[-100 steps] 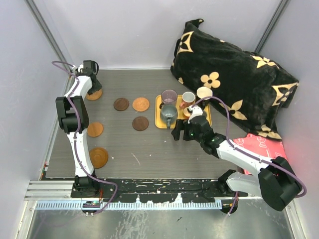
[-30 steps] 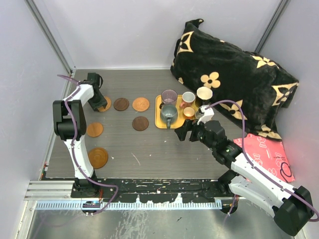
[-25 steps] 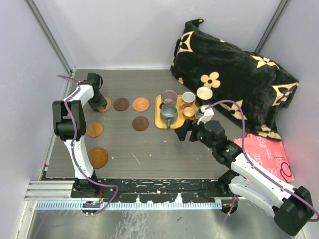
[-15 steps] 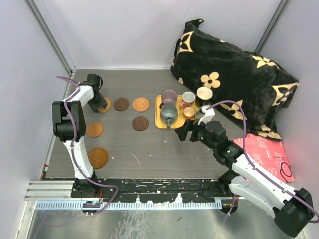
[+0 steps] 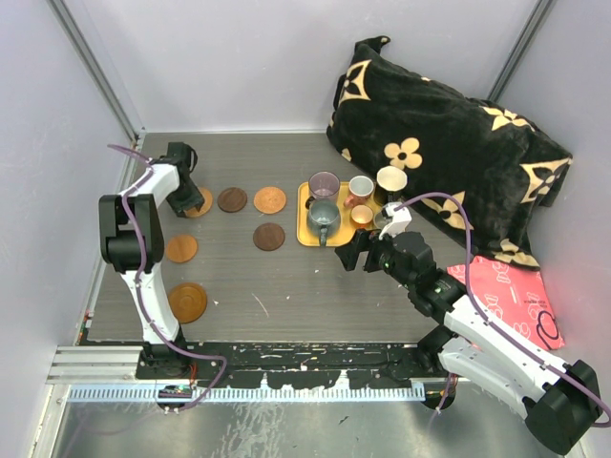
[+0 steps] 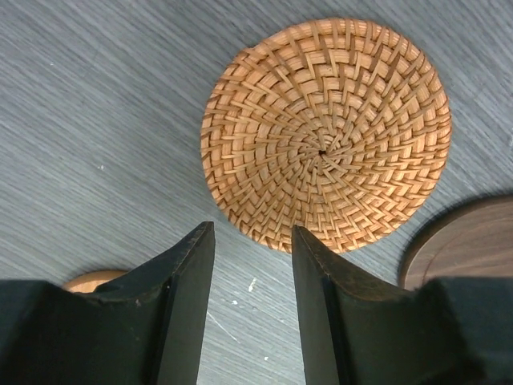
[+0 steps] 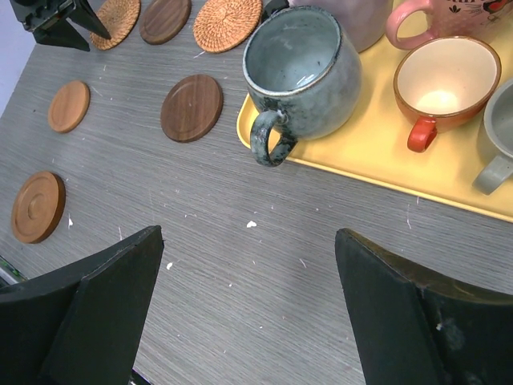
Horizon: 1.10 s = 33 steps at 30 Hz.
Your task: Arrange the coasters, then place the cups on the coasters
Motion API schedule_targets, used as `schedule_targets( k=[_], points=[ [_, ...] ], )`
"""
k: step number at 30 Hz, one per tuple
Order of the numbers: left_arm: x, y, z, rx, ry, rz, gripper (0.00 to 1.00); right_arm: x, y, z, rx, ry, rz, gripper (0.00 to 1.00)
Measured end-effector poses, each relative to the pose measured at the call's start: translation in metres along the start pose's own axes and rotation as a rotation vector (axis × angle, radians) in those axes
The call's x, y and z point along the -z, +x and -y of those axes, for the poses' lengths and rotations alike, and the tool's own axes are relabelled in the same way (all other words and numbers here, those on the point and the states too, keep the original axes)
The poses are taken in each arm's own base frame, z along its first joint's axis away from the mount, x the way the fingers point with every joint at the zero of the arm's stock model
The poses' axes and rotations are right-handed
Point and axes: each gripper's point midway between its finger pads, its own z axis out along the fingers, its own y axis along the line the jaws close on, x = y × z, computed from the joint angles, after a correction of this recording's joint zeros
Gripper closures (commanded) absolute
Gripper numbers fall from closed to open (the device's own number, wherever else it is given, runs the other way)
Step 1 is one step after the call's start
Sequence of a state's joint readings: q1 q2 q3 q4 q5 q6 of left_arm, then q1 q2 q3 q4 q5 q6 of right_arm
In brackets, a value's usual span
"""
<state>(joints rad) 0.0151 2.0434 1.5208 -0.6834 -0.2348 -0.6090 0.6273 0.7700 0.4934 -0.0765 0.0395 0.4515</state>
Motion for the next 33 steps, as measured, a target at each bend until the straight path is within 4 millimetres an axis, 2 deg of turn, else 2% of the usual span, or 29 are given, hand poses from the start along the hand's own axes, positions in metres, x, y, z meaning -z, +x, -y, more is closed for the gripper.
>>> schedule_targets(
  k=[5,10,14,20,22,26,33],
  points=[
    [0.014,-0.006,-0.003,0.004,-0.001,0.026,0.55,0.0,0.001,0.0,0.0,0.001,-0.001,0.07],
    [0.047,-0.008,-0.01,0.035,0.037,0.096,0.57,0.0,0.005,0.002,-0.002,0.003,-0.011,0.07],
    [0.062,0.011,-0.023,0.076,0.058,0.119,0.58,-0.001,0.01,0.003,-0.005,0.001,-0.021,0.07],
    [0.063,0.061,-0.052,0.105,0.035,0.08,0.57,0.001,0.011,0.002,-0.008,-0.01,-0.018,0.07],
    [0.064,0.071,-0.059,0.106,0.029,0.075,0.56,0.002,0.01,0.001,-0.011,-0.015,-0.015,0.07],
    [0.067,0.079,-0.069,0.108,0.017,0.092,0.56,0.004,0.01,-0.001,-0.018,-0.028,-0.006,0.07],
    [0.062,0.077,-0.074,0.106,-0.017,0.111,0.57,0.007,0.007,-0.003,-0.022,-0.04,0.011,0.07]
  ],
)
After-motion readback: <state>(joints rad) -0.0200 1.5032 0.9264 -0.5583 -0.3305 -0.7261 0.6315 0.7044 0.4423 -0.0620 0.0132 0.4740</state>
